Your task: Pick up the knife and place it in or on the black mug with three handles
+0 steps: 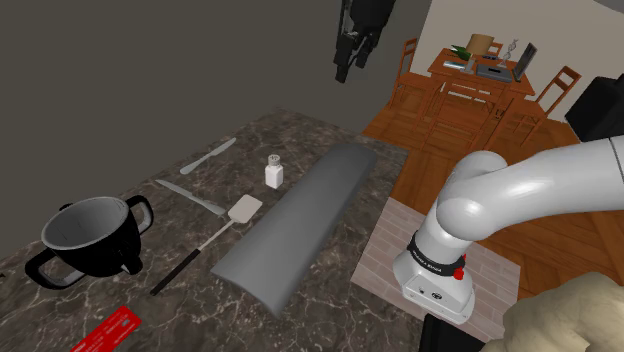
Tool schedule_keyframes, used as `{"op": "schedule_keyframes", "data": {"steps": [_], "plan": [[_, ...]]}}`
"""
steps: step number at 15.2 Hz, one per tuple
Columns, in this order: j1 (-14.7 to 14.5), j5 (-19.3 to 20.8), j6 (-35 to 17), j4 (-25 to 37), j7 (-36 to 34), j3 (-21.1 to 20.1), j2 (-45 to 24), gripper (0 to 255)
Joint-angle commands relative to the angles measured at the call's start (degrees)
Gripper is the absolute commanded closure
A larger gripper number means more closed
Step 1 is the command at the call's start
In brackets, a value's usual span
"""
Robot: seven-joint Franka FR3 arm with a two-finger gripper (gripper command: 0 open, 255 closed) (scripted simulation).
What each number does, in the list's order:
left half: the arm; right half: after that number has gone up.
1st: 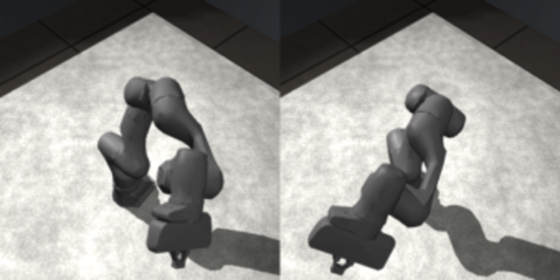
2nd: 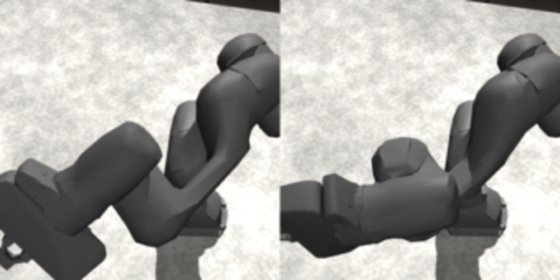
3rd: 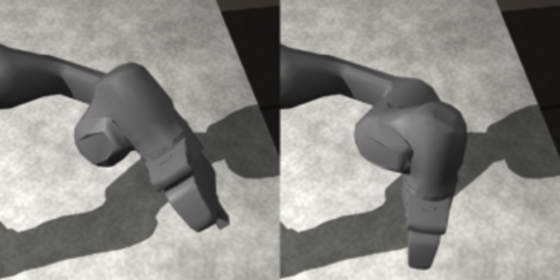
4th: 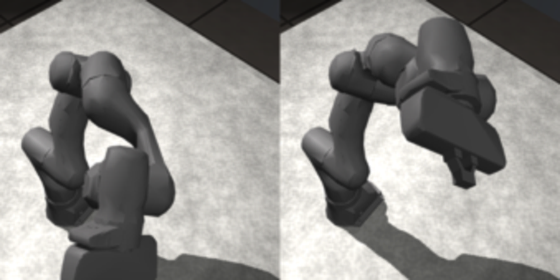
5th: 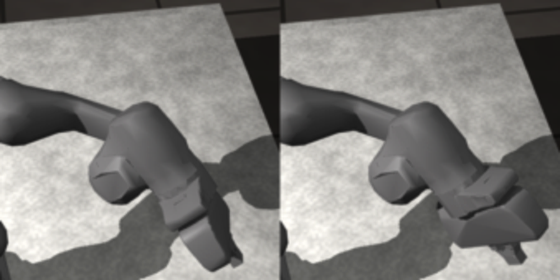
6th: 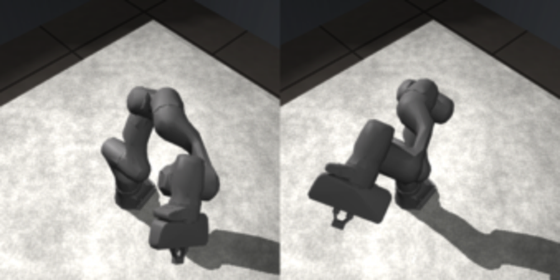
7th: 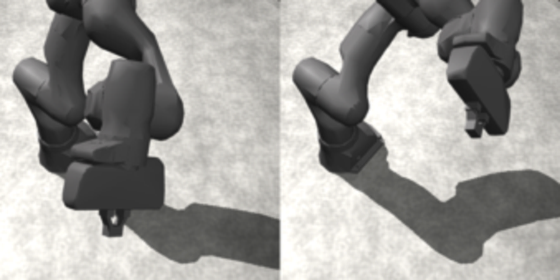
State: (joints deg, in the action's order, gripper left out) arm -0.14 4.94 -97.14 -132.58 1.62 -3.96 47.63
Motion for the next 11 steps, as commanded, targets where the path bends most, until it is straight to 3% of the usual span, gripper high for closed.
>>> {"op": "schedule_keyframes", "data": {"steps": [1,11], "plan": [[0.0,0.0,0.0,0.0,0.0,0.0,0.0,0],[-2.1,-3.3,-12.1,-0.2,-7.3,-7.3,-14.2,0]]}}
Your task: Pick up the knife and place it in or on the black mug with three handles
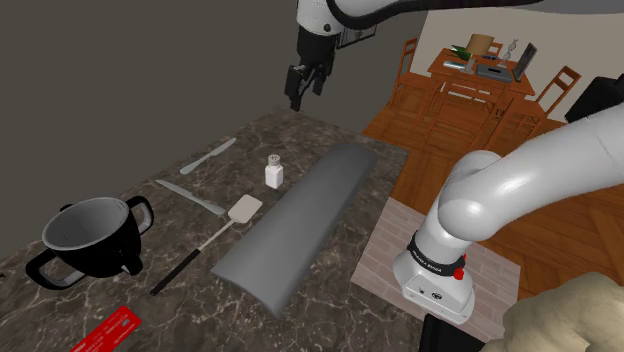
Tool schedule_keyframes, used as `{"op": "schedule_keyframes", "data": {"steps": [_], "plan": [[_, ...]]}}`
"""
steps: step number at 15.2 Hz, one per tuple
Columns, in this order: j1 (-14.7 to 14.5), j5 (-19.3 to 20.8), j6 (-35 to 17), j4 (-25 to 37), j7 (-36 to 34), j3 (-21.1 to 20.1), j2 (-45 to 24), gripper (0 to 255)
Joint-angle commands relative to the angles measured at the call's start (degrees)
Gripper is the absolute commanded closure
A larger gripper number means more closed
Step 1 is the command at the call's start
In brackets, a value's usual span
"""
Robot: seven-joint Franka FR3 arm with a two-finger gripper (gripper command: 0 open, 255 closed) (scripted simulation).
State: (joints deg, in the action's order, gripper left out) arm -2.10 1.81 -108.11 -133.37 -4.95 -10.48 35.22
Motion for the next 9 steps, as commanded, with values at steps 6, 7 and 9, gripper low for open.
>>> {"op": "schedule_keyframes", "data": {"steps": [6,7,9], "plan": [[-0.8,-0.4,-7.4,3.6,-5.3,-5.2,-12.5,0],[-0.9,-0.2,-8.4,4.3,-6.1,-5.9,-14.4,0],[-1.0,0.4,-10.1,5.9,-7.8,-7.3,-18.3,0]]}}
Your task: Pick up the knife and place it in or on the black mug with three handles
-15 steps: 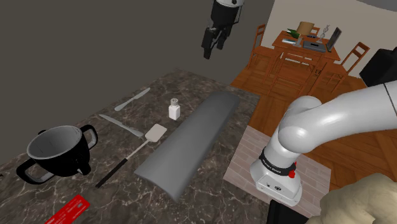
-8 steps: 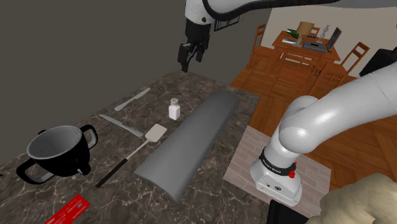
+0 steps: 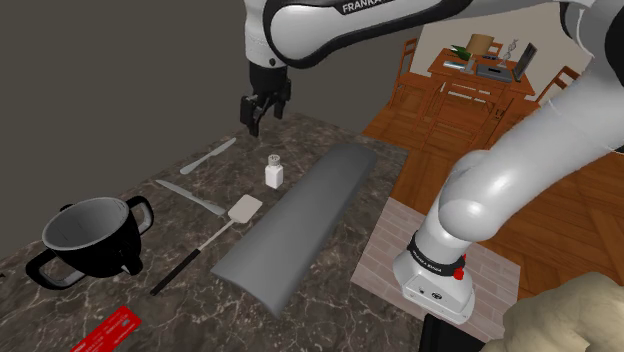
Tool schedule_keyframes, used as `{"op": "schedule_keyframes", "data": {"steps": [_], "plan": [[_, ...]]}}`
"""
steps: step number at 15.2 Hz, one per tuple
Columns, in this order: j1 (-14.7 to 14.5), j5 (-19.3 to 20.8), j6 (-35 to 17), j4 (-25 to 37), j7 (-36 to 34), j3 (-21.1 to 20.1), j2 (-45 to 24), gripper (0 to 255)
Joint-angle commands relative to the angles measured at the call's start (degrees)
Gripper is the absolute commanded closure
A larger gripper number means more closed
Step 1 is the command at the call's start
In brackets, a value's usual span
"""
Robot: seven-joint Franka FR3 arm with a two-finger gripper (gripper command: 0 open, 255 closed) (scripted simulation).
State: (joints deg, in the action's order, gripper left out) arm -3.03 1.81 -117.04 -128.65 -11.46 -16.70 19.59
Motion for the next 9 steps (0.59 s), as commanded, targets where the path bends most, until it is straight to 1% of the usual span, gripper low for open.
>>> {"op": "schedule_keyframes", "data": {"steps": [1,5,9], "plan": [[-0.2,0.7,-2.0,2.1,-2.2,-1.7,-4.6,0],[-0.7,2.9,-4.7,6.5,-5.9,-4.3,-12.9,0],[-1.8,6.1,-6.5,11.8,-9.8,-6.1,-21.5,0]]}}
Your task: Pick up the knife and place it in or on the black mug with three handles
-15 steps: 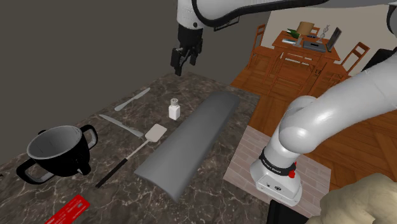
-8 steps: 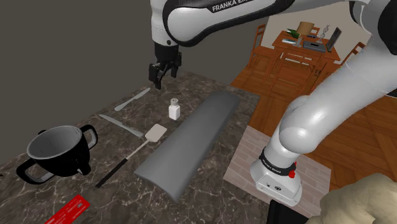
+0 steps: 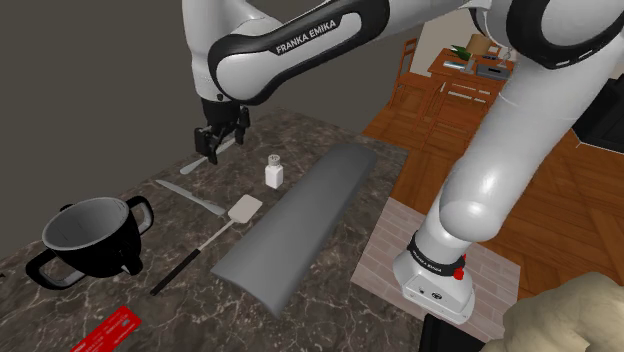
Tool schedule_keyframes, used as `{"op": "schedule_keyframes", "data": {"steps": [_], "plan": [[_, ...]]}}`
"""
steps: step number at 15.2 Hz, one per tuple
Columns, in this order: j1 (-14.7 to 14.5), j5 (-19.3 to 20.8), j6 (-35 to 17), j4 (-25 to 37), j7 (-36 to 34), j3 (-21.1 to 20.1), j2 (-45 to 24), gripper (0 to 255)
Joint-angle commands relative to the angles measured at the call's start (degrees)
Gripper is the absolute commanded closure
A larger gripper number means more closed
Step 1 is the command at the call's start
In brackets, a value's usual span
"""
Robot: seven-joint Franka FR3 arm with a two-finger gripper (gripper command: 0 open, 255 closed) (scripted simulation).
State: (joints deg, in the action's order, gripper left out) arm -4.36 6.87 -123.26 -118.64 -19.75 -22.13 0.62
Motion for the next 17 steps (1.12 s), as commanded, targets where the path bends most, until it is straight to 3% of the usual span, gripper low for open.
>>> {"op": "schedule_keyframes", "data": {"steps": [1,9,17], "plan": [[-0.9,1.9,-0.6,3.3,-2.4,-1.0,-4.7,0],[-6.2,8.6,-0.6,18.1,-8.6,-1.4,-22.7,0],[-6.8,10.4,-4.9,16.8,-9.8,-0.4,-26.0,0]]}}
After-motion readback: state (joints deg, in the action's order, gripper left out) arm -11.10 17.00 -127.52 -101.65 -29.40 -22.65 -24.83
